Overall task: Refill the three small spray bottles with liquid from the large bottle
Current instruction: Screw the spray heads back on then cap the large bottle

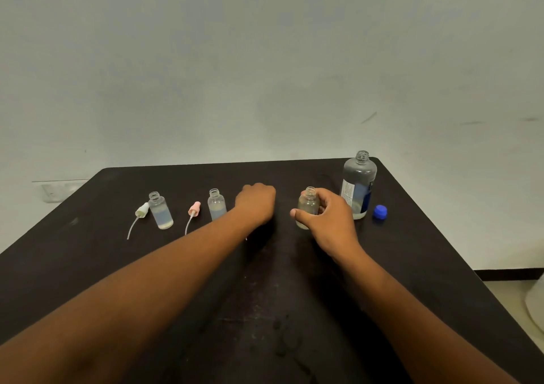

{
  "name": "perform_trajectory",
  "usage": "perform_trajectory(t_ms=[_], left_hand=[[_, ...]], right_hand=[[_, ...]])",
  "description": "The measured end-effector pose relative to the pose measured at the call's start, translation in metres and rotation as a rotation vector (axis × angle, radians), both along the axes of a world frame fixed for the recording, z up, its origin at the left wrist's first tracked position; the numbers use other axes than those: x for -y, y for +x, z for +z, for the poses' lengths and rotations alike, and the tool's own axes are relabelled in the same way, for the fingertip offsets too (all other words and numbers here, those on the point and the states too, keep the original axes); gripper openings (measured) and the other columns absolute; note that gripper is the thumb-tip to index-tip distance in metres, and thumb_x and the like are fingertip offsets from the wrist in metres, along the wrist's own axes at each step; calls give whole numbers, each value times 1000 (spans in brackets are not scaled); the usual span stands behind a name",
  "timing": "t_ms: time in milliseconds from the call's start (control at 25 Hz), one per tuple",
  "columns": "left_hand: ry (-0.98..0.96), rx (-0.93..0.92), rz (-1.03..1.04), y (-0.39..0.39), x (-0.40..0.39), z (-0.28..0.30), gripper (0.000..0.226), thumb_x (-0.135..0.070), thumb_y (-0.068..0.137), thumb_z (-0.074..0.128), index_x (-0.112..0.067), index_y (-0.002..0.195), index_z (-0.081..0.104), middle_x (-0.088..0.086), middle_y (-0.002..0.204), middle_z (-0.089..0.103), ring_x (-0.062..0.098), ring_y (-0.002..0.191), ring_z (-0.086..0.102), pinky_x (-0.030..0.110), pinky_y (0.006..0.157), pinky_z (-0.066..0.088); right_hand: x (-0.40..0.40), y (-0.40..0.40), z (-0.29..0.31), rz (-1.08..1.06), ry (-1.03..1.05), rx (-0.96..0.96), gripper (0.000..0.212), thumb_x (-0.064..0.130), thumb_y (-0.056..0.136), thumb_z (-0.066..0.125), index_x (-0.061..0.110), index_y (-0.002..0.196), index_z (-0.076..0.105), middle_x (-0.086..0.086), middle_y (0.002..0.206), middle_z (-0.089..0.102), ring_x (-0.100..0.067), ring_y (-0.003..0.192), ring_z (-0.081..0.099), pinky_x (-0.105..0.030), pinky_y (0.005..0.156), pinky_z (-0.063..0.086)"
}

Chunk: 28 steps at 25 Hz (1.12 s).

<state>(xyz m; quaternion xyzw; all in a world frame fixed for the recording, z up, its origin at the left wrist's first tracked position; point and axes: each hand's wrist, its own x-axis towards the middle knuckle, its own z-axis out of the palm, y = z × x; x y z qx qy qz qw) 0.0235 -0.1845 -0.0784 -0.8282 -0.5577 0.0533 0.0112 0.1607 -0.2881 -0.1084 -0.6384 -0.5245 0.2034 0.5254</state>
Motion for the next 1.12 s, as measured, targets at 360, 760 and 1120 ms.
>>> perform_trajectory(t_ms=[360,760,1120], left_hand=[[20,406,47,-1,18,13,19,1,92,64,-11,103,73,10,103,70,26,91,69,38,87,59],[-13,1188,-106,-64,130,92,21,1,88,74,-13,104,78,1,89,76,13,80,76,22,70,62],[242,1380,-241,-104,196,151,13,-8,86,80,-12,98,81,-5,92,78,5,85,74,15,78,58]], right_hand=[[32,5,9,33,-5,-55,35,24,77,89,24,106,70,9,97,73,-10,92,71,-35,87,61],[118,-47,34,109,1,-51,41,31,76,89,33,112,69,13,102,73,-5,96,69,-23,83,58],[170,-97,49,166,39,-13,46,33,77,88,31,119,69,15,105,71,-2,98,68,-18,82,57]])
